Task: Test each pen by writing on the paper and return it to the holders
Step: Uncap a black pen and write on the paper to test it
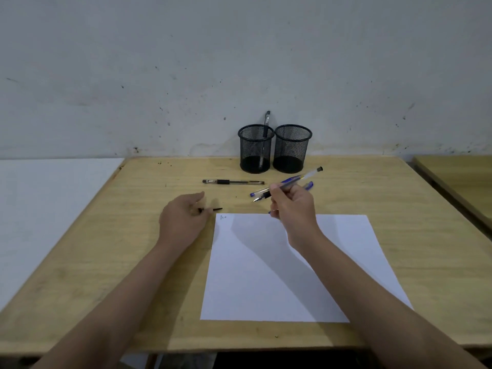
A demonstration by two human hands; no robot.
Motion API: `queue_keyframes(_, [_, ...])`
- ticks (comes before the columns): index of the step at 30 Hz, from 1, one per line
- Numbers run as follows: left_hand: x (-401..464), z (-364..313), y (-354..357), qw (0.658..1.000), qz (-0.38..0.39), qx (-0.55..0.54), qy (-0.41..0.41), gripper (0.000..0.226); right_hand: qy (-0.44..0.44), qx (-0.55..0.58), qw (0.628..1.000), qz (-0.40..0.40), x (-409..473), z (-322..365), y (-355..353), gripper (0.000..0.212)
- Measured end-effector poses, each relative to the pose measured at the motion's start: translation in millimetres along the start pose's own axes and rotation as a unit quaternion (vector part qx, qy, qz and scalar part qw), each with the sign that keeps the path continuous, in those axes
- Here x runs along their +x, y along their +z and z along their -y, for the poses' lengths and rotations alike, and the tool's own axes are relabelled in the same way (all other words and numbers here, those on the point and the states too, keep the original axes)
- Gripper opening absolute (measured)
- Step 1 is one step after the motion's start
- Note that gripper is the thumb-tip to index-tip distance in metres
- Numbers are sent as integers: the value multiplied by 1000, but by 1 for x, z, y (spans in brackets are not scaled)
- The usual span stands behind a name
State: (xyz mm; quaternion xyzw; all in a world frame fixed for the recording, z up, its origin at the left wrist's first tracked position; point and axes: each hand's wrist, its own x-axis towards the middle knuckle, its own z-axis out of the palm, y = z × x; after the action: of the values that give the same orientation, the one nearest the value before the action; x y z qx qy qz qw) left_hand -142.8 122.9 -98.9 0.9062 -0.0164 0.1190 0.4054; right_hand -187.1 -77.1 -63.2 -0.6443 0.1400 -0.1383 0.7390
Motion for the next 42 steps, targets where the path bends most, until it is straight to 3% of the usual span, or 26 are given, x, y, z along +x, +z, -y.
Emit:
queue_keyframes(4, [-28, -4, -12, 988, 14, 24, 149, 44, 0, -70, 998, 6, -5, -12, 1, 15])
queue_keyframes(8, [-49, 4, -17, 958, 113, 117, 237, 54, -12, -92, 996, 7, -8, -19, 1, 17])
queue_keyframes(11, [-52, 9, -16, 950, 163, 142, 224, 68, -33, -89, 995, 12, -9, -19, 1, 15])
queue_keyframes(15, [-50, 8, -15, 953, 176, 136, 205, 73, -112, -73, 991, 31, -10, -19, 3, 10])
queue_keyframes(18, [-50, 9, -15, 952, 184, 141, 201, 73, -153, -125, 978, 70, -9, -22, 6, 9])
queue_keyframes(27, [-60, 10, -22, 951, 204, 113, 203, 72, -60, -120, 990, 36, -9, -31, -8, 4])
queue_keyframes(32, [-65, 7, -26, 954, 202, 93, 199, 73, -43, -135, 989, 34, -10, -20, 0, 12])
queue_keyframes(37, [-65, 3, -31, 938, 240, 151, 202, 80, -28, -110, 989, 92, -4, -19, 31, 23])
queue_keyframes(42, [-71, 5, -36, 911, 286, 213, 209, 85, -45, -125, 988, 73, -4, -30, 36, 22])
